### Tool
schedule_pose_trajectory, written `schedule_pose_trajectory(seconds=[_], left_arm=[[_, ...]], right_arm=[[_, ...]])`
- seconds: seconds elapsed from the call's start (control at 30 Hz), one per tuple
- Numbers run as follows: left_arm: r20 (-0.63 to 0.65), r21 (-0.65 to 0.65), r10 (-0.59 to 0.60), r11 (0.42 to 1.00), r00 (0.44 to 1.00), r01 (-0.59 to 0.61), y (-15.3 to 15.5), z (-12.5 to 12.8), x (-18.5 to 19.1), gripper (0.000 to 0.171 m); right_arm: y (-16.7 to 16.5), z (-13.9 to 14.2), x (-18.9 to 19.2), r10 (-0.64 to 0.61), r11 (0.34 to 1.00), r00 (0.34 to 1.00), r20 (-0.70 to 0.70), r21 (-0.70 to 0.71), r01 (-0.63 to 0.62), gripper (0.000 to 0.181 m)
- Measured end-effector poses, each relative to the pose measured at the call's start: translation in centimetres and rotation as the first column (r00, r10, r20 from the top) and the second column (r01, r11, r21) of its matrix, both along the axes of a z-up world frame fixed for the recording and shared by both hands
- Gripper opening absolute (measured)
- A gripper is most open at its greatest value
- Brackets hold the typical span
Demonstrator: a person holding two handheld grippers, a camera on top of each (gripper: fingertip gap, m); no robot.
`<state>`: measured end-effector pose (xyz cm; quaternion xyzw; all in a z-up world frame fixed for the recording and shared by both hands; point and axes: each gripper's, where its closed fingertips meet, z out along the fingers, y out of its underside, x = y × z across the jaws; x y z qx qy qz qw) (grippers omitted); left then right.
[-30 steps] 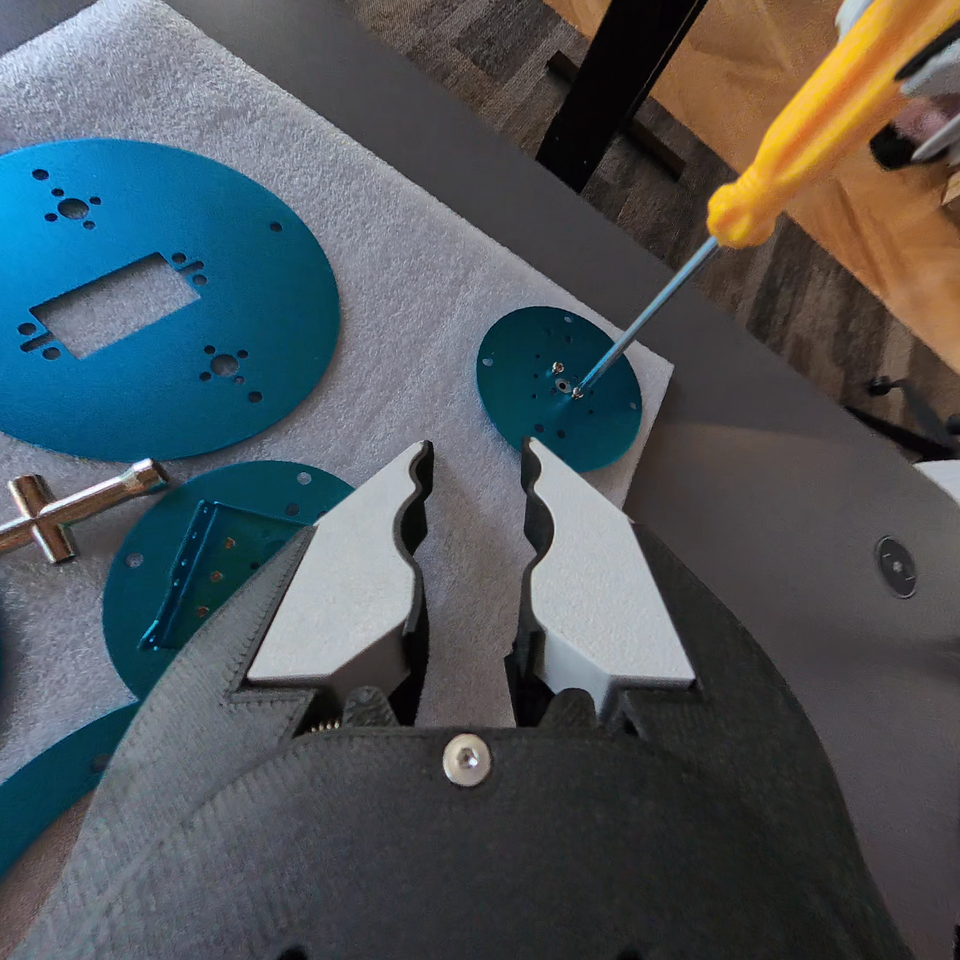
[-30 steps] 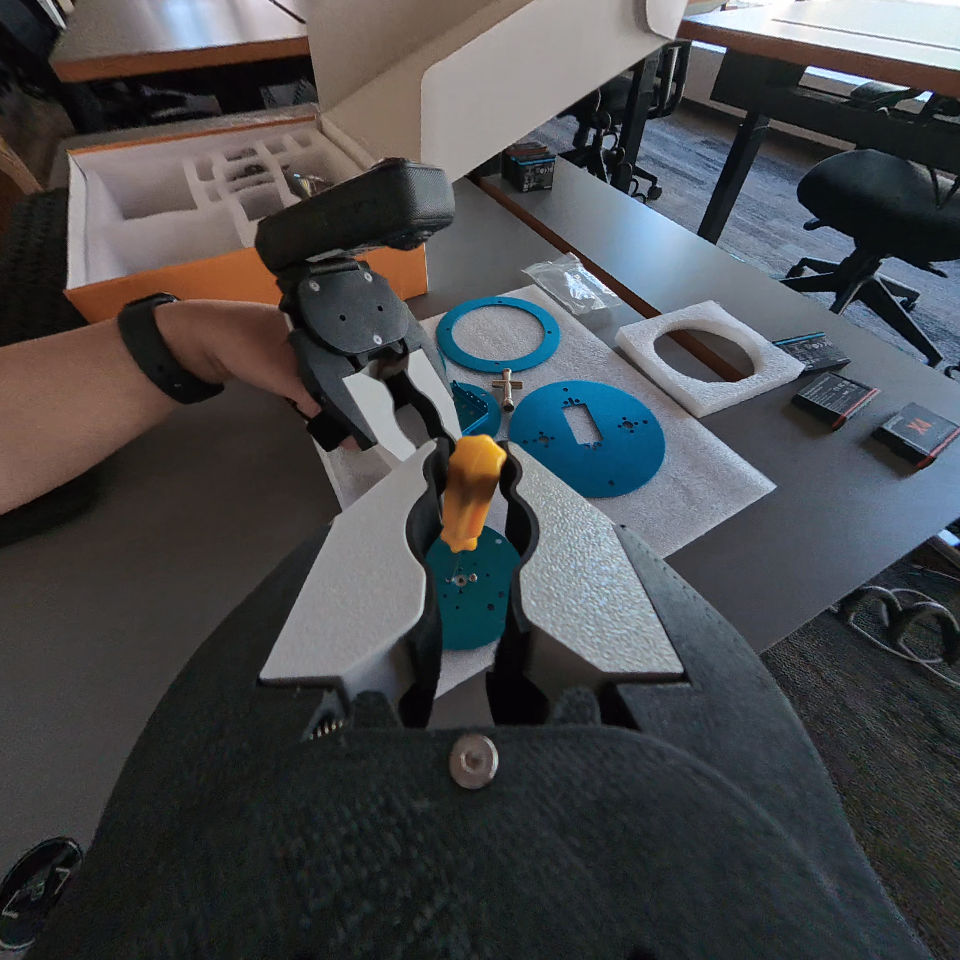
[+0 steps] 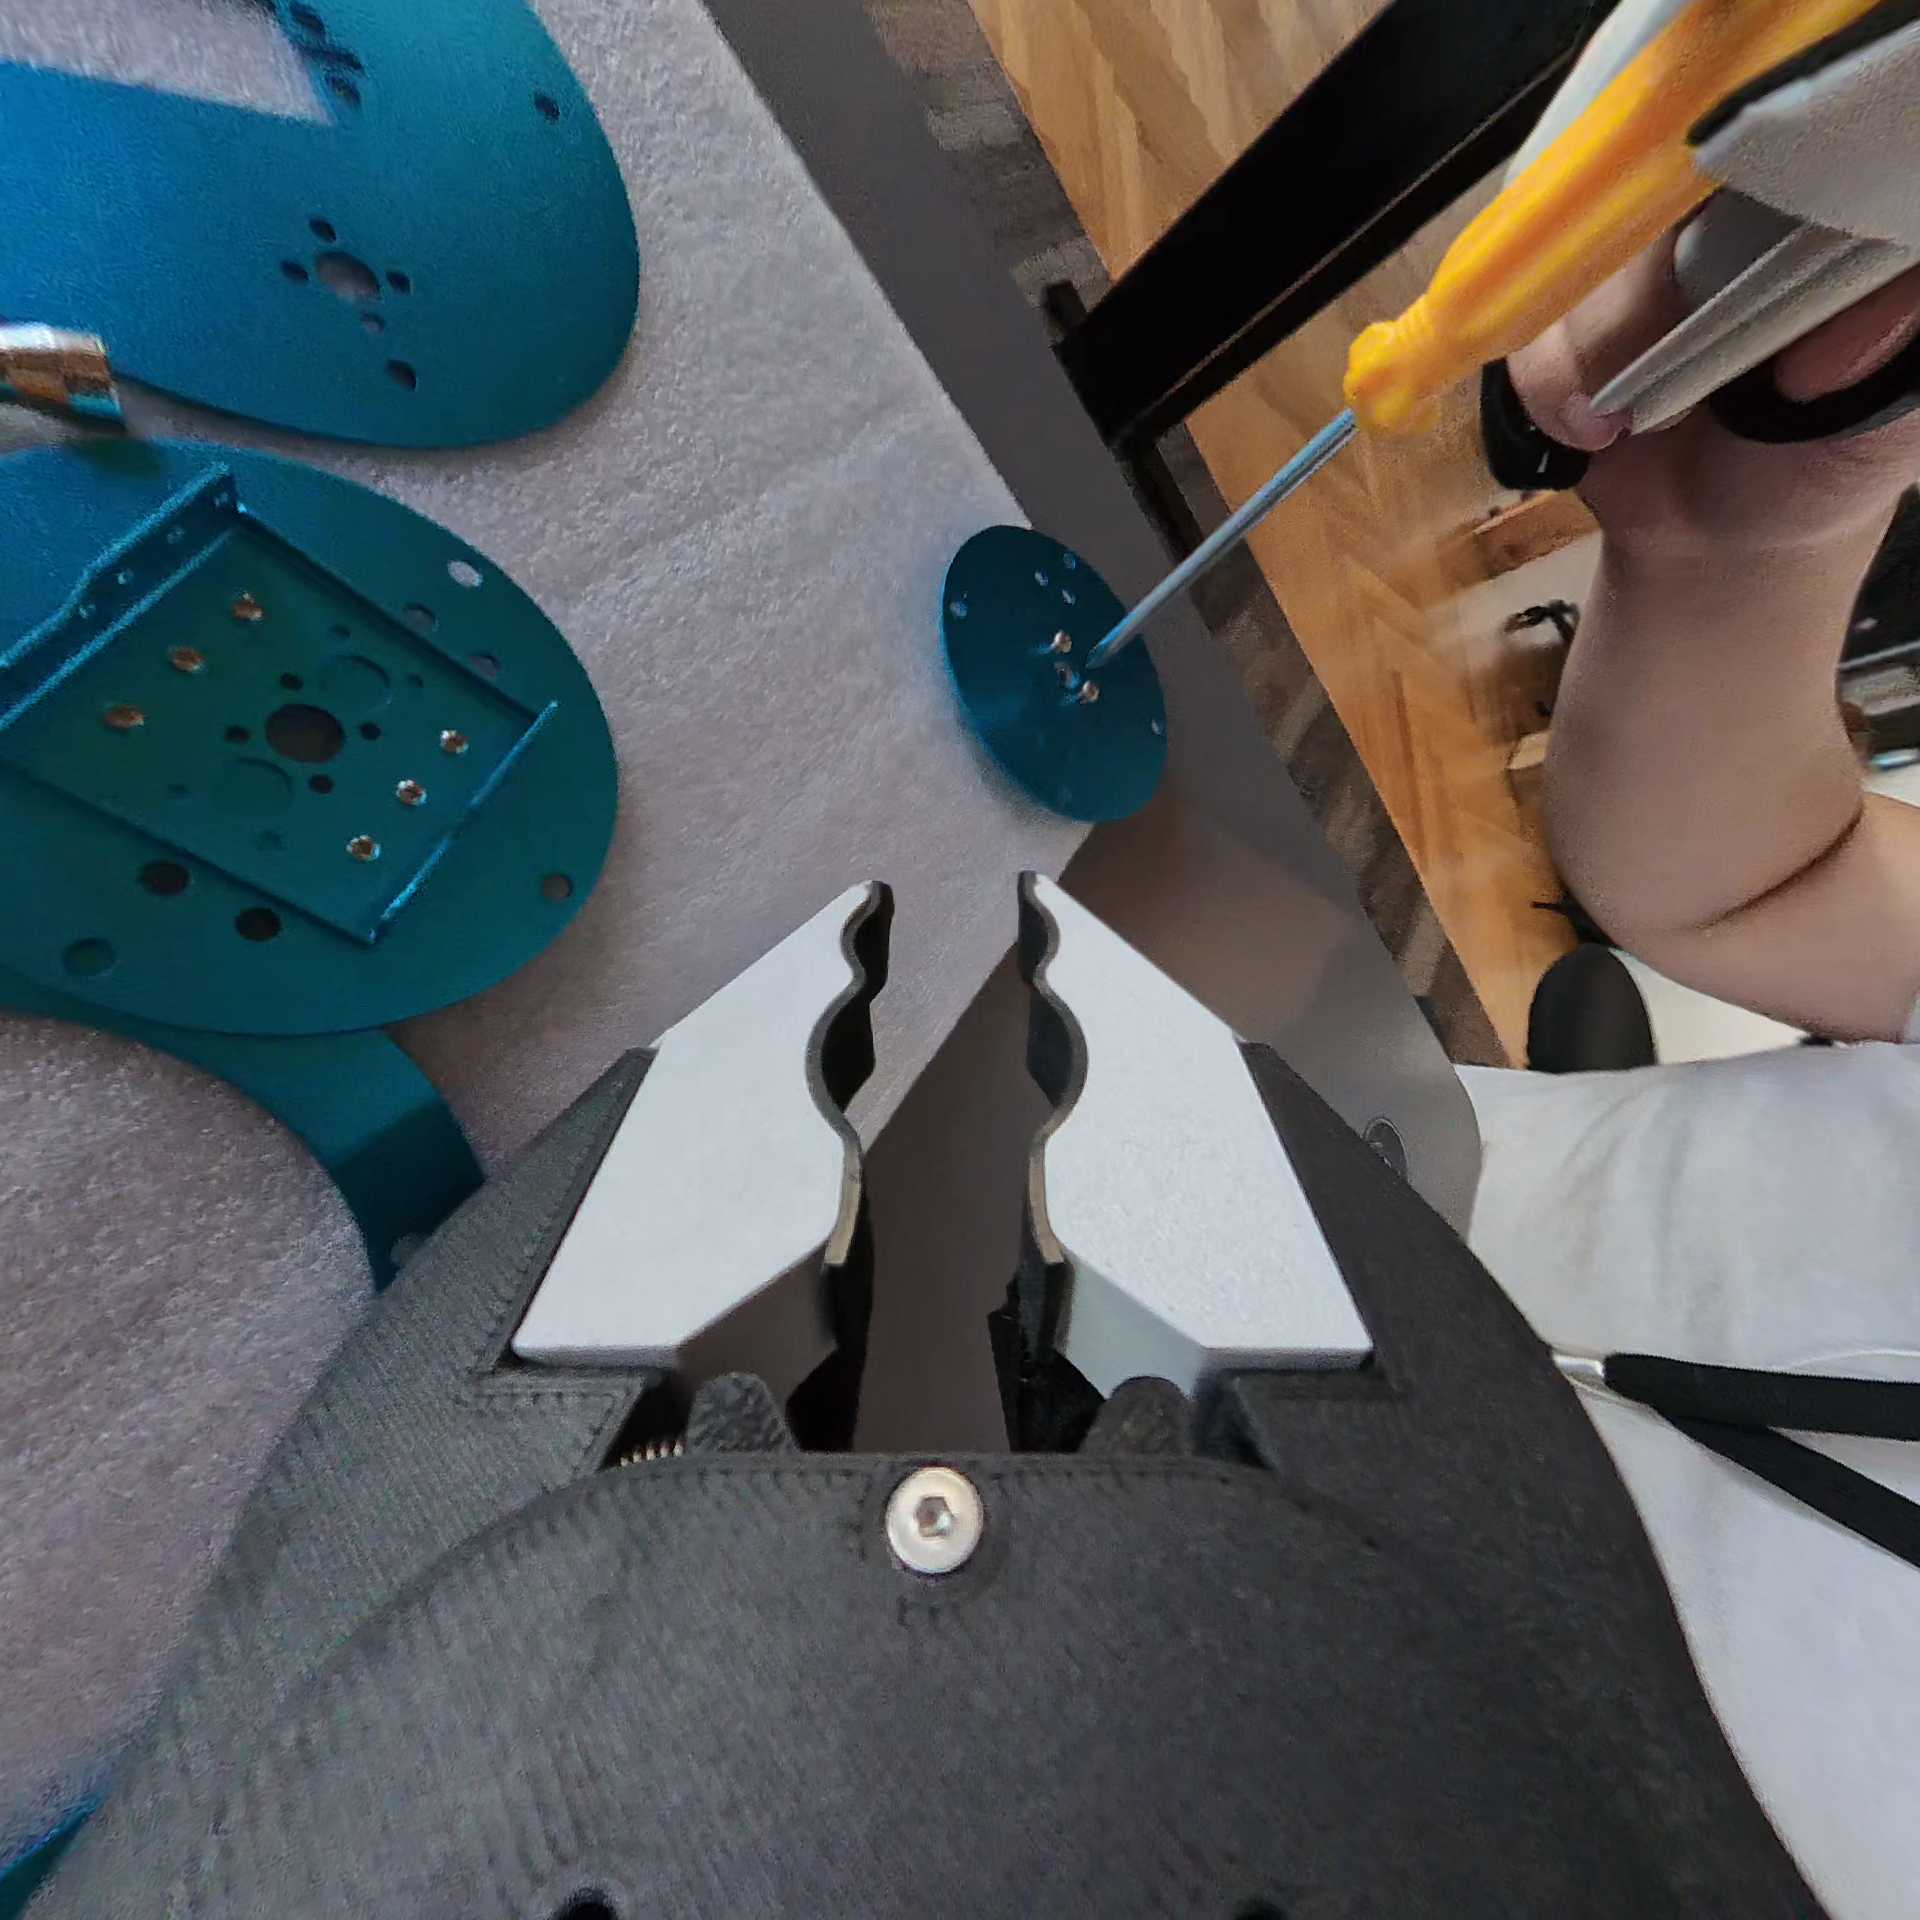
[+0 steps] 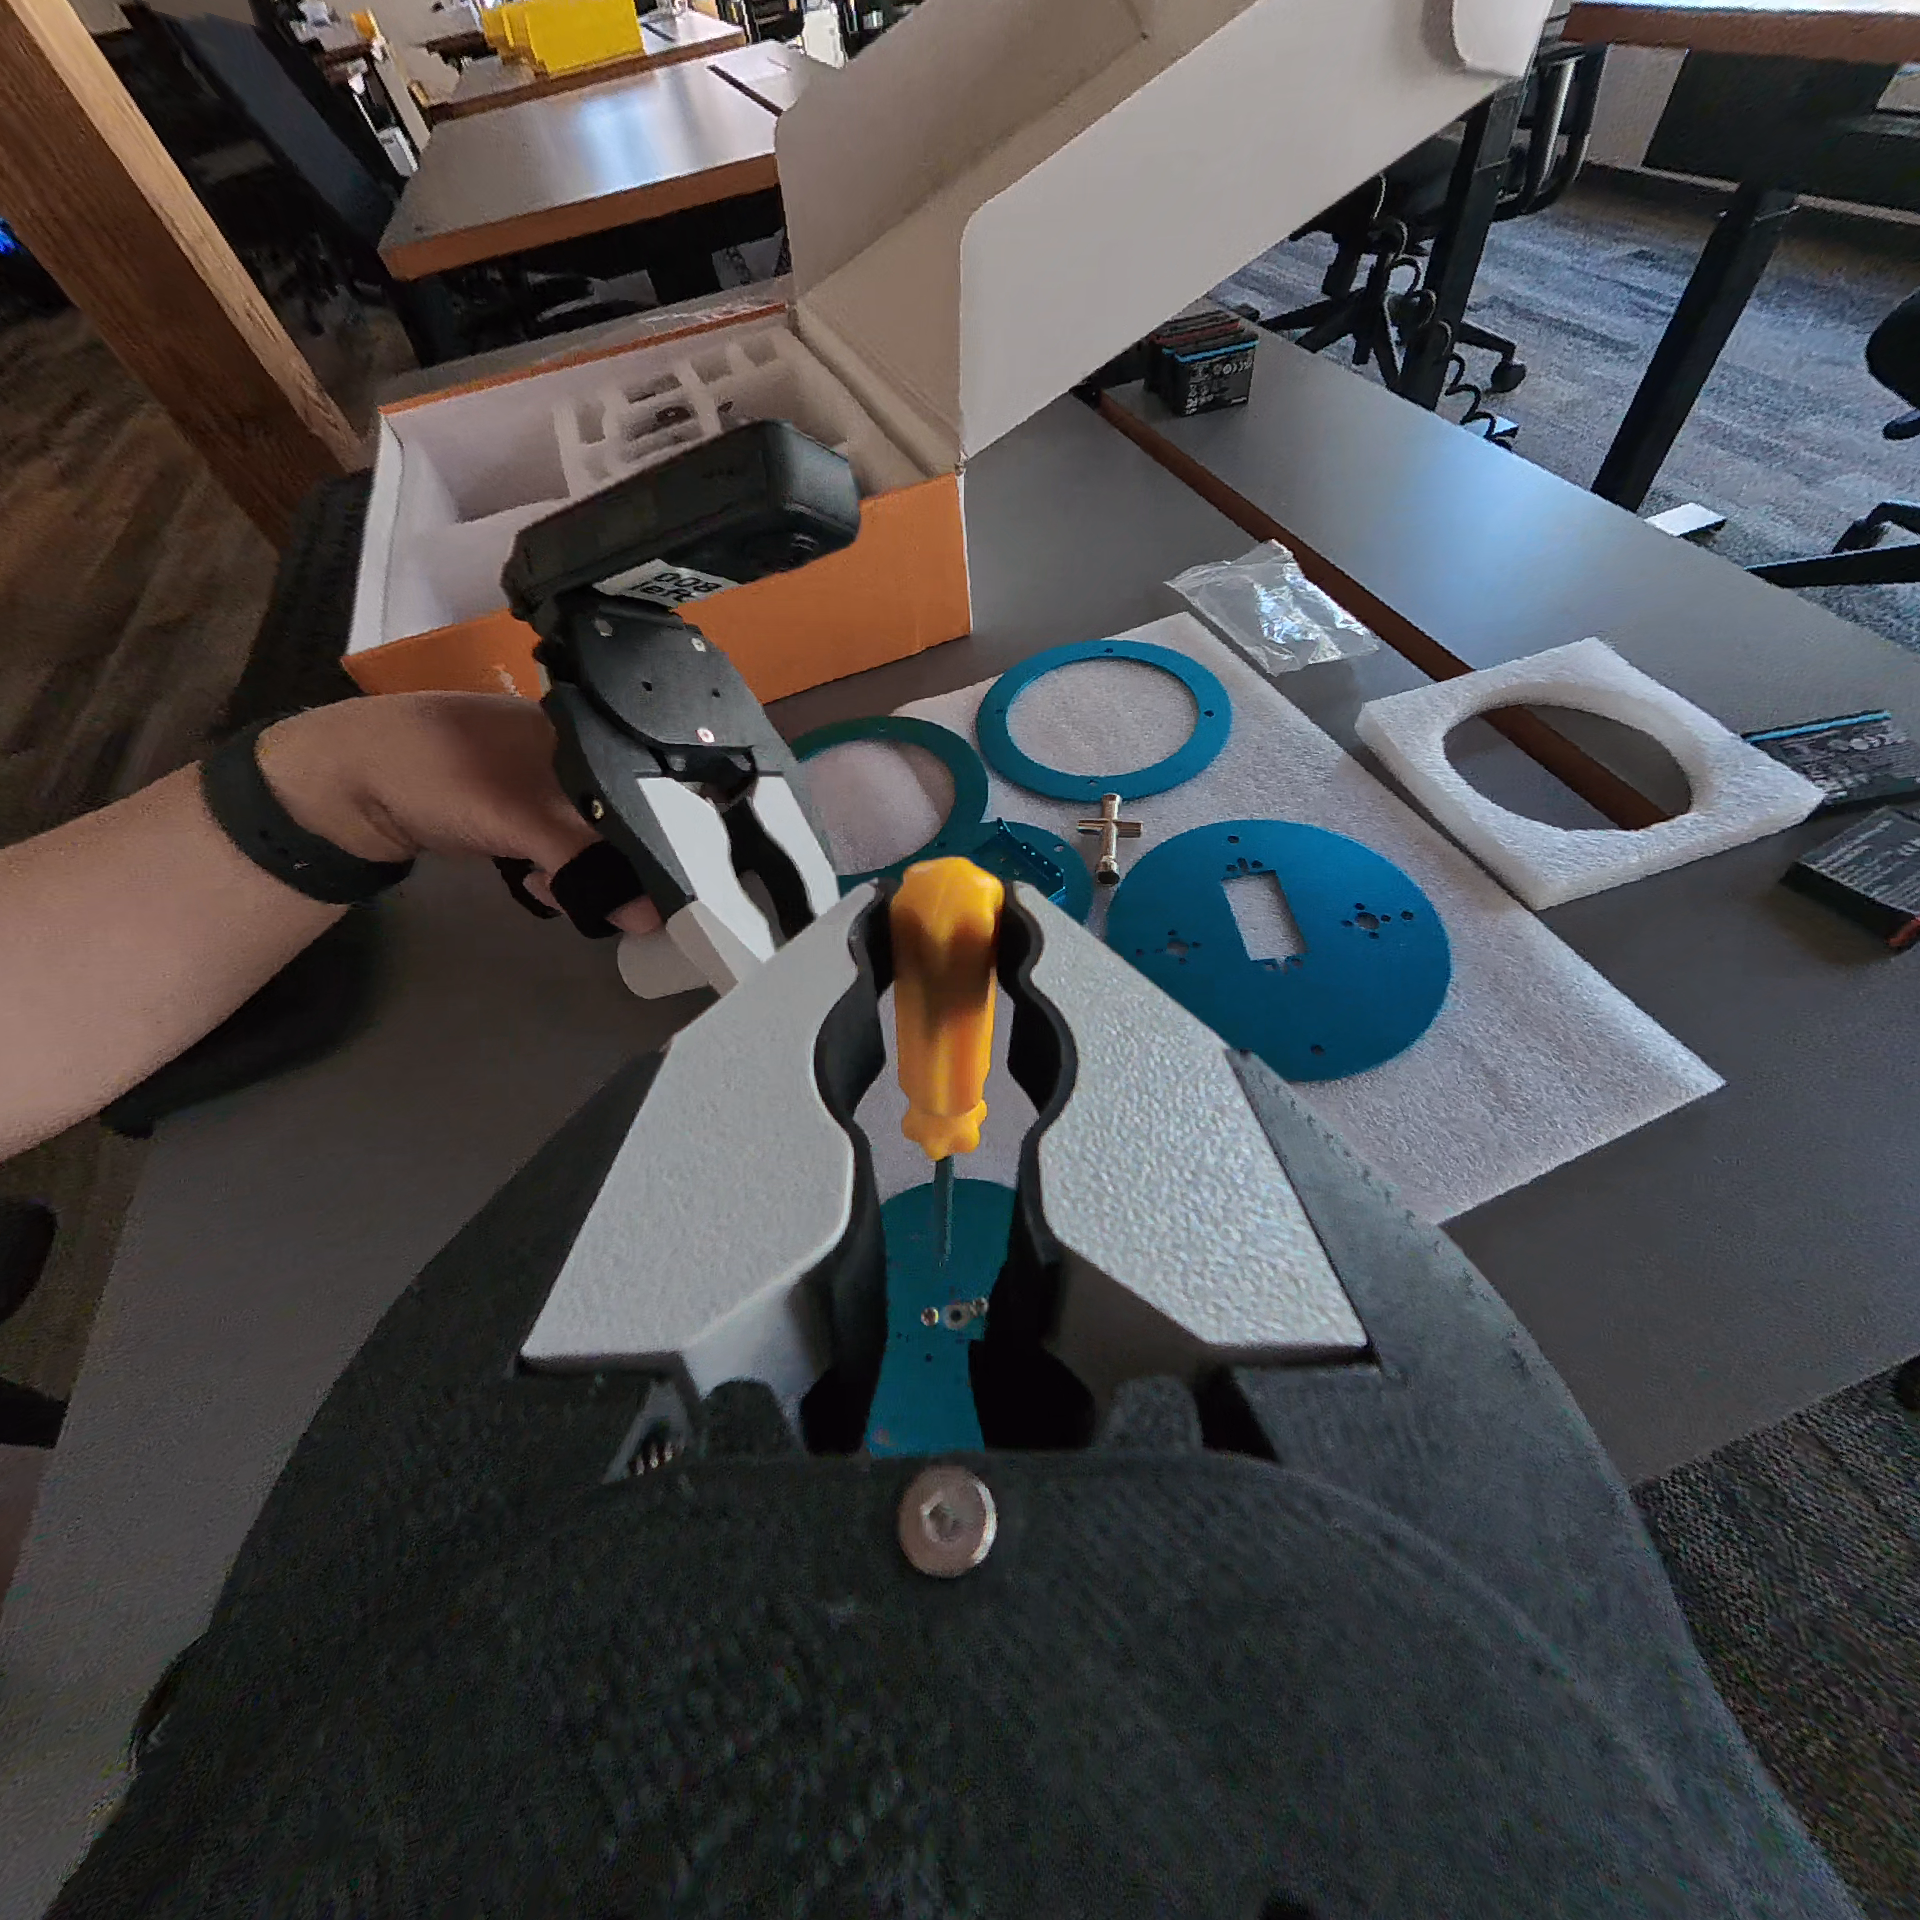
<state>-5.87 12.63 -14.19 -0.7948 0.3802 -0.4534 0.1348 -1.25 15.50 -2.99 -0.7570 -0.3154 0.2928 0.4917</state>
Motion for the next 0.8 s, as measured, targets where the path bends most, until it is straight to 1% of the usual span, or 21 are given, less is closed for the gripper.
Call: schedule_pose_trajectory(seconds=[0.1, 0.13, 0.2, 0.27, 0.3, 0.33, 0.4, 0.47, 0.57, 0.63, 0.67, 0.73, 0.8], left_arm=[[-0.052, 0.069, 0.050, 0.997, 0.997, -0.046, 0.0, 0.1, 0.5, 0.024], [-0.060, 0.052, 0.077, 0.996, 0.995, -0.074, 0.1, 0.0, 0.9, 0.025], [-0.018, -0.051, 0.110, 0.992, 0.994, -0.111, 0.2, 0.1, 2.1, 0.024], [-0.013, -0.145, 0.116, 0.983, 0.993, -0.117, 0.2, -0.4, 2.9, 0.026], [-0.028, -0.165, 0.130, 0.977, 0.991, -0.133, 0.4, -0.9, 3.1, 0.026], [-0.030, -0.178, 0.139, 0.974, 0.990, -0.142, 0.6, -1.1, 3.3, 0.023], [-0.016, -0.223, 0.157, 0.962, 0.988, -0.156, 0.6, -0.9, 3.7, 0.025], [-0.028, -0.228, 0.154, 0.961, 0.988, -0.157, 0.5, -0.9, 3.9, 0.025], [-0.020, -0.234, 0.147, 0.961, 0.989, -0.147, 0.3, -0.2, 4.3, 0.024], [-0.044, -0.234, 0.146, 0.960, 0.988, -0.152, 0.1, -0.5, 4.5, 0.024], [-0.045, -0.251, 0.137, 0.957, 0.990, -0.144, -0.2, -0.5, 4.8, 0.024], [-0.035, -0.285, 0.126, 0.949, 0.991, -0.130, -0.7, -0.4, 5.1, 0.023], [-0.065, -0.281, 0.126, 0.949, 0.990, -0.139, -0.7, -1.0, 4.9, 0.022]], right_arm=[[-0.1, 1.1, 1.5, -0.036, 0.999, 0.999, -0.007, 0.026, 0.037, 0.018], [-0.2, 1.4, 2.2, -0.053, 0.998, 0.998, -0.018, 0.027, 0.053, 0.018], [-0.5, 1.7, 3.7, -0.081, 0.996, 0.995, -0.055, 0.024, 0.082, 0.018], [-1.1, 1.5, 4.8, -0.092, 0.996, 0.991, -0.095, 0.006, 0.093, 0.018], [-1.4, 1.3, 5.1, -0.095, 0.995, 0.989, -0.118, -0.003, 0.095, 0.018], [-1.6, 0.9, 5.3, -0.094, 0.996, 0.986, -0.135, -0.016, 0.093, 0.018], [-2.0, 0.2, 5.6, -0.094, 0.995, 0.985, -0.148, -0.028, 0.091, 0.018], [-2.1, -0.4, 5.7, -0.094, 0.995, 0.983, -0.160, -0.040, 0.089, 0.018], [-1.8, -1.2, 6.1, -0.106, 0.994, 0.980, -0.169, -0.058, 0.098, 0.018], [-1.6, -1.3, 6.3, -0.108, 0.993, 0.973, -0.202, -0.072, 0.096, 0.018], [-1.4, -1.5, 6.6, -0.121, 0.990, 0.967, -0.223, -0.095, 0.102, 0.018], [-1.1, -2.0, 7.0, -0.141, 0.979, 0.946, -0.290, -0.183, 0.090, 0.018], [-1.0, -2.4, 7.5, -0.166, 0.950, 0.898, -0.407, -0.311, 0.034, 0.018]])
